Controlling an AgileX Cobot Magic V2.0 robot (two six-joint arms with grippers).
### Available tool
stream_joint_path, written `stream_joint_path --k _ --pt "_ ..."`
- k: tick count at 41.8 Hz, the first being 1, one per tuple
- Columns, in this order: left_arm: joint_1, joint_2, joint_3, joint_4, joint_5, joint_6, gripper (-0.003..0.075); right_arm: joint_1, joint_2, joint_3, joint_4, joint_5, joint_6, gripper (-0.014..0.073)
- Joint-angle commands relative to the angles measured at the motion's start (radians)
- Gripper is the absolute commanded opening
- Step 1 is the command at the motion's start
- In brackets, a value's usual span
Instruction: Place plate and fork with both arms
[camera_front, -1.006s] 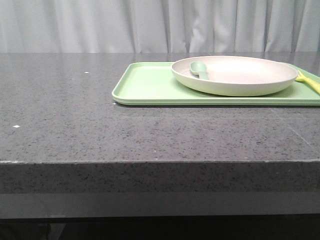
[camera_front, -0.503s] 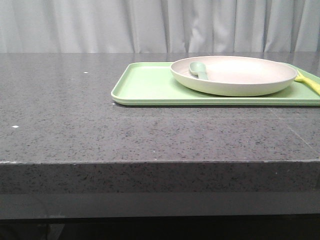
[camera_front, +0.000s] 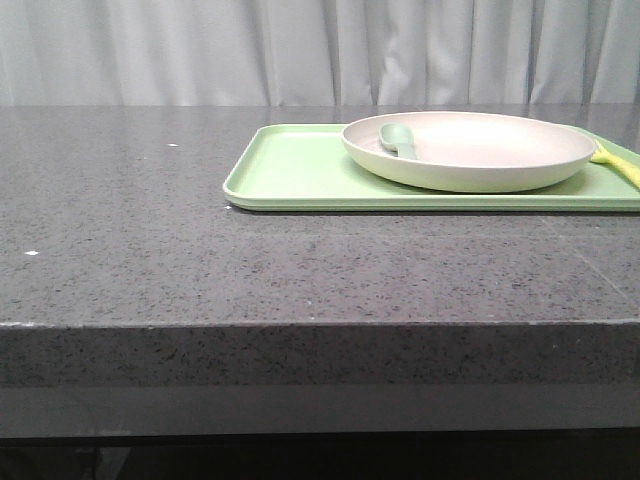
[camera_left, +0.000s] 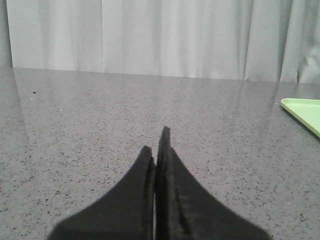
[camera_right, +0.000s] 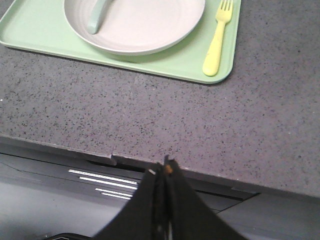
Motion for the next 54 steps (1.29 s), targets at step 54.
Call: stream_joint_path --k 54 --pt "-0.006 -0.023 0.002 -0.009 -0.088 0.002 -0.0018 -0.143 -0.592 0.938 -0.059 -1.168 -0.018 -0.0121"
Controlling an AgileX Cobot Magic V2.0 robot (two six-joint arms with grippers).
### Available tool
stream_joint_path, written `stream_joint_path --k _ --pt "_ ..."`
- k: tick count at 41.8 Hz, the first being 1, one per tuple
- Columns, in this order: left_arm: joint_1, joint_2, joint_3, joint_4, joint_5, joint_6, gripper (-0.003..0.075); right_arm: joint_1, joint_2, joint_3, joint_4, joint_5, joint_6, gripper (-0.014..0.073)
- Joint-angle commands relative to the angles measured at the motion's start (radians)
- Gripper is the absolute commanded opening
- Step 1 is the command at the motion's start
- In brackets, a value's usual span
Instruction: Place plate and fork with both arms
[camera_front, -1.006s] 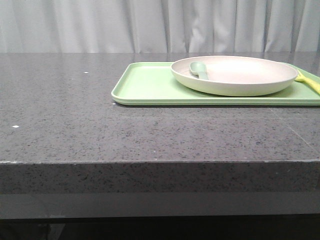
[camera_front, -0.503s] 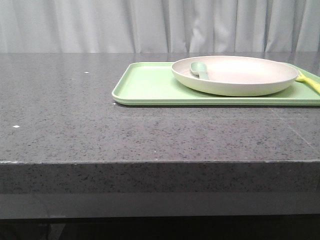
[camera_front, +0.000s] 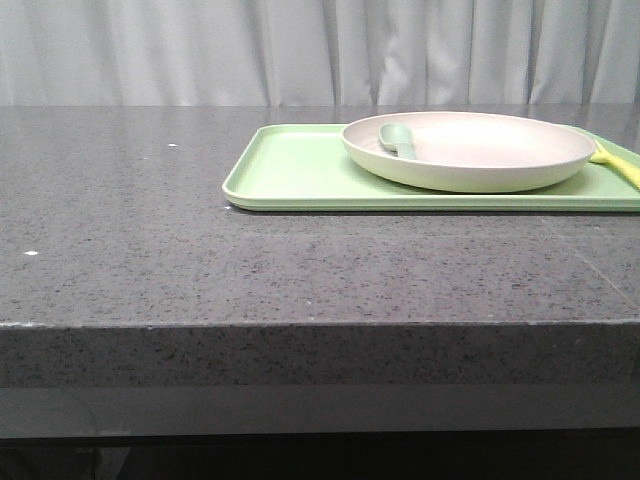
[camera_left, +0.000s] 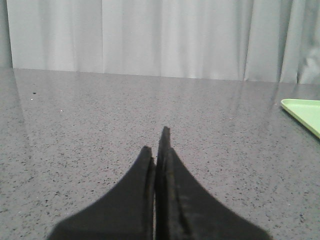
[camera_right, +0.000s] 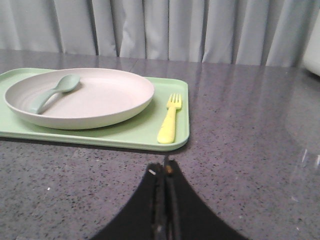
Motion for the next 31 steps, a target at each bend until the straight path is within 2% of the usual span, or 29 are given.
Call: stream_joint_path --k 1,31 --pt "-0.006 -0.023 0.002 -0.009 -0.087 0.001 -0.0018 -0.019 -0.026 0.005 0.009 -0.122 -0.006 -0.0121" --pt "-0.006 -0.020 0.002 -0.009 -0.087 0.001 -0.0018 -0.002 -0.025 0.005 0.009 -0.120 -0.006 -0.0121"
